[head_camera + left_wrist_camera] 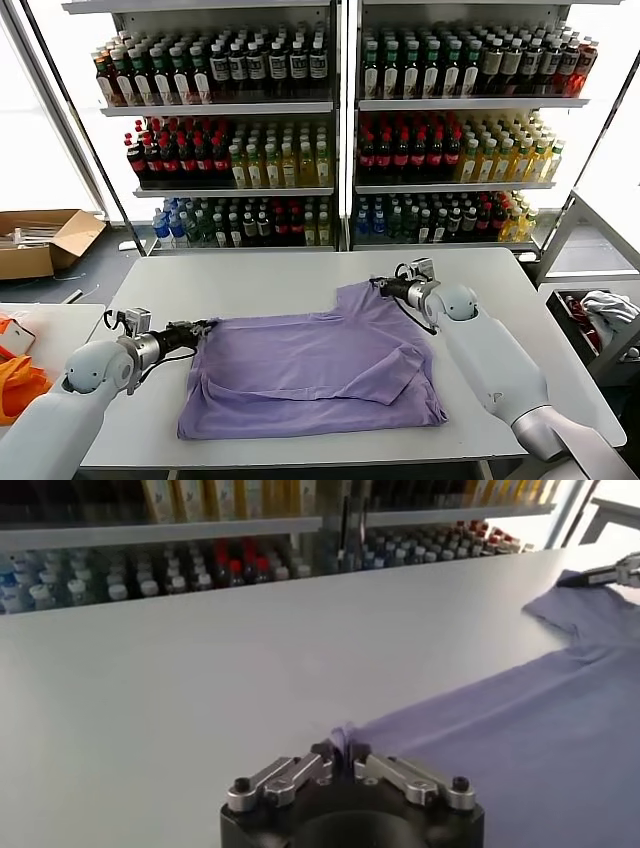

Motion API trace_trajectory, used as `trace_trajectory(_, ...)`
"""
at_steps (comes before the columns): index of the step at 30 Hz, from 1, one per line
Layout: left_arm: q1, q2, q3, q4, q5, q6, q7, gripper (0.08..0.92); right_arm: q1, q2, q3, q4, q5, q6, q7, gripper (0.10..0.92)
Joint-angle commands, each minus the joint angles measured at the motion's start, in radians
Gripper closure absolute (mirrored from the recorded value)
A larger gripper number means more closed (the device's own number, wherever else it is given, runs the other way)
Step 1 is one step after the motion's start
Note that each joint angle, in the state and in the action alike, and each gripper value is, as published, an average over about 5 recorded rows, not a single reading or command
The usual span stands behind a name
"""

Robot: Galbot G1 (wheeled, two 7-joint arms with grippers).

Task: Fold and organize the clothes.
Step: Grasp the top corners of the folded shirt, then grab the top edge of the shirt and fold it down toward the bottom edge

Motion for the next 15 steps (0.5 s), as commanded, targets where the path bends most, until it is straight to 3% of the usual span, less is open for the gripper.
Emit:
trace_trajectory(1,0.074,0.016,-0.073,-0.142,0.000,-0.007,-0.019,0.886,-0.068,-0.047,0.073,0.247,0.116,-0.017,0.051,0.920)
trace_trajectory(15,0.311,0.058,-0.272,-0.408,-0.012,-0.033,-0.065,0.911,-0.437,-0.197,0.284,0.650,0.207,-0.047,0.089,0.920)
